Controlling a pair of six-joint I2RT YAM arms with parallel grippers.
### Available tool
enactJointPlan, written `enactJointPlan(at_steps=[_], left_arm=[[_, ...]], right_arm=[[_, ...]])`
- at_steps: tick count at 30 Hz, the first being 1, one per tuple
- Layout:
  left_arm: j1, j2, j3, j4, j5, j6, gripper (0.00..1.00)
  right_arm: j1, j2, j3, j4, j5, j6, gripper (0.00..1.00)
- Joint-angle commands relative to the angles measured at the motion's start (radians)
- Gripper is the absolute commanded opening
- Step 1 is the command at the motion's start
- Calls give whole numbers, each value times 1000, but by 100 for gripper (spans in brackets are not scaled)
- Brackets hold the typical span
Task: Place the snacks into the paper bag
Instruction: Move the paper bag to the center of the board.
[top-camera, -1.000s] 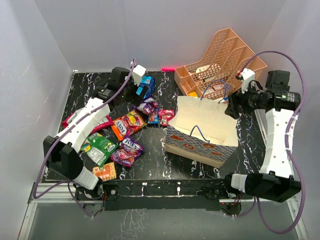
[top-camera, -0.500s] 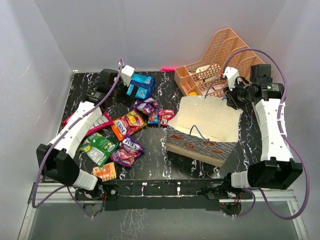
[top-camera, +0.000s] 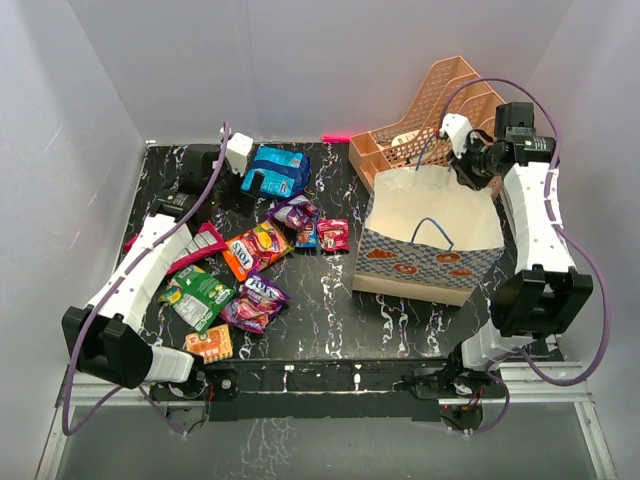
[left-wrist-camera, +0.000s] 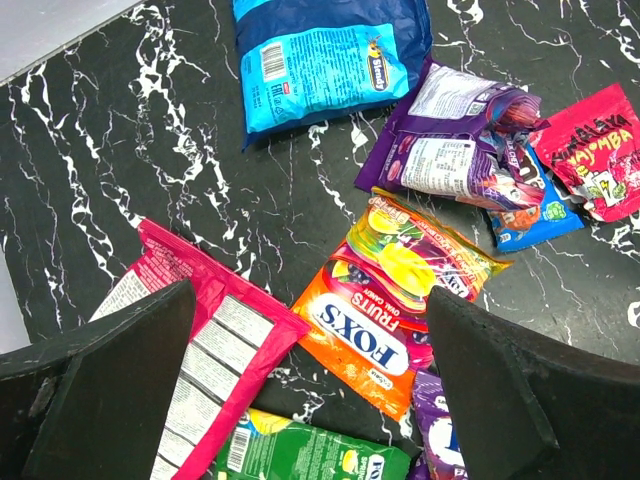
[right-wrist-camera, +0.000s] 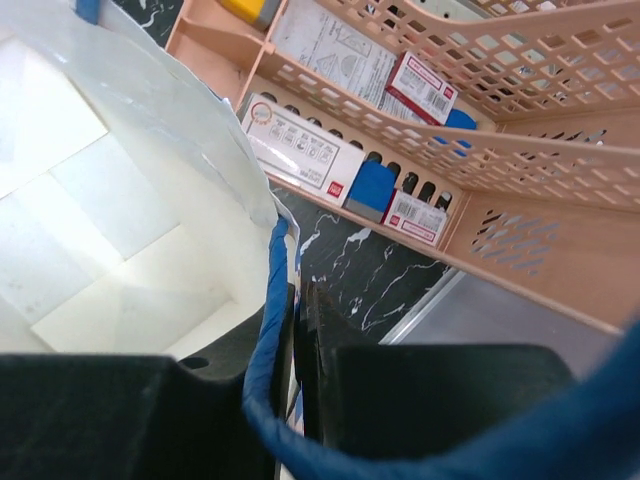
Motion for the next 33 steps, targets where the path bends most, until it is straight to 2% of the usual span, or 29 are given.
enactJointPlan(at_steps=[1, 11, 15, 21, 26, 33], left_arm=[[17, -52, -13, 16, 11, -3, 98], [45, -66, -21, 14, 9, -6, 98], [51, -68, -23, 15, 9, -5, 98], [66, -60, -22, 2, 1, -9, 98], [95, -32, -23, -55, 15, -41, 98], [153, -16, -50, -53, 84, -86, 98]], right_arm=[[-5, 55, 84, 60, -53, 18, 11], [-4, 97, 137, 86, -149, 128, 11], [-4, 47, 59, 90, -139, 131, 11], [-5, -47, -70, 154, -34, 124, 13], [-5, -49, -57, 143, 26, 135, 36], [-5, -106, -57, 137, 8, 223, 63]])
